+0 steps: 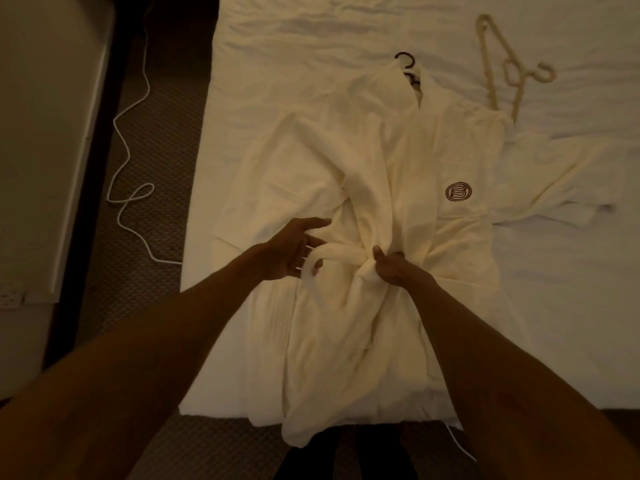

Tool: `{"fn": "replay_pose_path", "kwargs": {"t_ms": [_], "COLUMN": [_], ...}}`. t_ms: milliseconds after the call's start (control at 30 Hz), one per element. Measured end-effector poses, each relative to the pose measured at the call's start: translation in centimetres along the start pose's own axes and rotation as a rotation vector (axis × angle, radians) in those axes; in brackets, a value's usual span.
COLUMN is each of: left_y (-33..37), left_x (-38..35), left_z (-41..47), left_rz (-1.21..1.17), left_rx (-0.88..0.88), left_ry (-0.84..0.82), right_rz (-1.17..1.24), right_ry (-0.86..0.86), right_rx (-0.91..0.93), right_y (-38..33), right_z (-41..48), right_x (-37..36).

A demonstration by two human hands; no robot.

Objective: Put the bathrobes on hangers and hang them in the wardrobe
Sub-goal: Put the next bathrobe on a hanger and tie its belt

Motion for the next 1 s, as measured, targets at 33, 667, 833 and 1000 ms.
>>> {"fn": "replay_pose_path", "kwargs": {"t_ms": [33,667,833,1000], "left_y": [0.4,3.4,4.1,4.1], "left_x": [0.5,2.1,2.8,3.8], "left_z": [-0.1,-2.5,-3.4,-4.1], "left_rz": [0.064,0.321,0.293,0.363], "left_rx": [0.008,-0.267,-0.239,-0.35], "left_ry": [0.013,0.073,-0.006,0.063], "right_rz": [0.011,0.013,0.271,0.062], "right_ry": [-0.006,0.469,0.355,-0.138], "right_rx": [-0.008,-0.031,0.583,0.629], "right_y": [0.0,-1.2,-6.6,-8.3], "right_z": [0.2,-2.3,-5.3,-6.1], "right_x": [-0.1,2.2,3.5,3.8]}}
Point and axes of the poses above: each hand's wrist, its own z-axis towards the middle knuckle, its own x-axis out of the back of the hand, y = z × x, the point moved 4 cm from there along z, towards the middle knuckle, and after that the axes turned 12 degrees about -x, right-handed, at the moved point
